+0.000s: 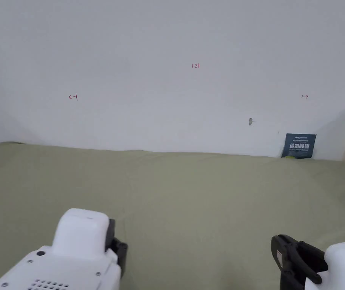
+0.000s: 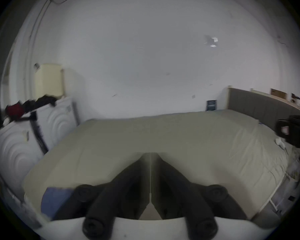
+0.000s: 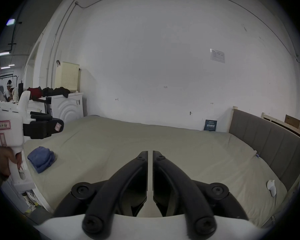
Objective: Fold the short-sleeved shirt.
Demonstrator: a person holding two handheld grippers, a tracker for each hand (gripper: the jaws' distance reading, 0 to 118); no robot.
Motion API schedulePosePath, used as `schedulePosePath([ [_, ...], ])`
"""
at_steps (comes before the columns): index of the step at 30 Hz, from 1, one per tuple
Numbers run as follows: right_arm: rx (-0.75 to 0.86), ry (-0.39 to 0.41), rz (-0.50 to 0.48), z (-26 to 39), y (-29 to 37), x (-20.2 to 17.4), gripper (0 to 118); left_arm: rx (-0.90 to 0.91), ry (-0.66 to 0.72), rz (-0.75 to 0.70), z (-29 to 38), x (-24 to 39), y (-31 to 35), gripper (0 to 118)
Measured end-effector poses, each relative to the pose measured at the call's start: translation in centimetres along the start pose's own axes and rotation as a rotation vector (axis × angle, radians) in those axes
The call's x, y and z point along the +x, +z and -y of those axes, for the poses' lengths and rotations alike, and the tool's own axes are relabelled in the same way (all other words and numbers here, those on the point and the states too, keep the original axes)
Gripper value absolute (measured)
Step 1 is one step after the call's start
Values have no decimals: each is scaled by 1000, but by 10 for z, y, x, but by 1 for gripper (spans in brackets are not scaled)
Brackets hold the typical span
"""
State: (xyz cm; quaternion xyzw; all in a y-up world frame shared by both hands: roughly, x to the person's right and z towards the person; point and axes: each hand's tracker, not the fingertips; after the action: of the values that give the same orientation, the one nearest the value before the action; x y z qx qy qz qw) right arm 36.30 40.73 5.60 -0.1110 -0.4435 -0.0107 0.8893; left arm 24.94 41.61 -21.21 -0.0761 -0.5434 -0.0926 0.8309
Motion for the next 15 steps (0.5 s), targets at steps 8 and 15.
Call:
schedulePosePath([
  [8,43,-12,32,-23,-17,5,6,129,37,-109,-37,34,-9,0],
  [15,117,17,124,-44,-29,-2,6,158,35,-125,-54,41,-20,0],
])
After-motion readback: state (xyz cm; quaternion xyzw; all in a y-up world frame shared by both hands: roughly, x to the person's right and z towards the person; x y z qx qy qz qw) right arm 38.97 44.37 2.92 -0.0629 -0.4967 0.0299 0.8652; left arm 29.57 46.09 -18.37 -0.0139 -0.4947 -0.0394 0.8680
